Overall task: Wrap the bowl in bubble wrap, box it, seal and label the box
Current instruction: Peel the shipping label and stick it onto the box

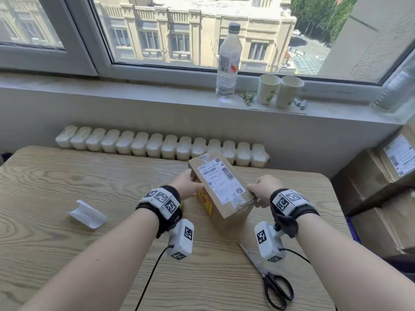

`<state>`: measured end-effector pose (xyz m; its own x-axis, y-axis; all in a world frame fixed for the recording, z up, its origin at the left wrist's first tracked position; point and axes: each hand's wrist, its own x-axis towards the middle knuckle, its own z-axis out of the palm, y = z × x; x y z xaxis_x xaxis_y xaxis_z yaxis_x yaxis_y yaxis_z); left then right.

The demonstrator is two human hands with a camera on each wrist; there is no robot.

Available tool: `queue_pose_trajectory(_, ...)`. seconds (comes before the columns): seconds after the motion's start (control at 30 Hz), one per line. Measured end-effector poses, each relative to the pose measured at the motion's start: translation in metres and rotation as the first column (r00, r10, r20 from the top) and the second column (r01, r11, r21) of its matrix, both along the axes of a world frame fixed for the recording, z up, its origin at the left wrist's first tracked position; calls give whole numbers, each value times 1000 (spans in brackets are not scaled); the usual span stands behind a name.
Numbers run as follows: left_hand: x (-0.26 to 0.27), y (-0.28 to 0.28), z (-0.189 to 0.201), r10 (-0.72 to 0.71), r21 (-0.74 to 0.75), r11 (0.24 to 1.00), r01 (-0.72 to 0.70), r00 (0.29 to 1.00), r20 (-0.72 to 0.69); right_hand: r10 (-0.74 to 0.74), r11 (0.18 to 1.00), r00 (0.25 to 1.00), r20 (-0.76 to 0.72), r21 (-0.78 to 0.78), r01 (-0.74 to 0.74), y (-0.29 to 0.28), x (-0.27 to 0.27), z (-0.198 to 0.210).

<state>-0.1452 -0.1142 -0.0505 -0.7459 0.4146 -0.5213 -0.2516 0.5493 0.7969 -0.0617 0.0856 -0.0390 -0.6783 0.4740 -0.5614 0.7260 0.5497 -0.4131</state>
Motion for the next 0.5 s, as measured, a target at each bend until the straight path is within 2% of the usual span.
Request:
queue_pose_trajectory(0.13,-9,11,-8,-34,37,999,34,999,-11,15,983,999,-31,-181,-21,-7,-11,2)
queue_pose_trajectory(0.27,-23,12,-8,-42,32,999,43,999,-30,55,950,998,1,-309,-52,-15,-18,5)
queue_pose_trajectory(0.5,-39,3,-12,-99,8,995,99,993,-64,39,923,998,58,-384,-13,-24,-29,5)
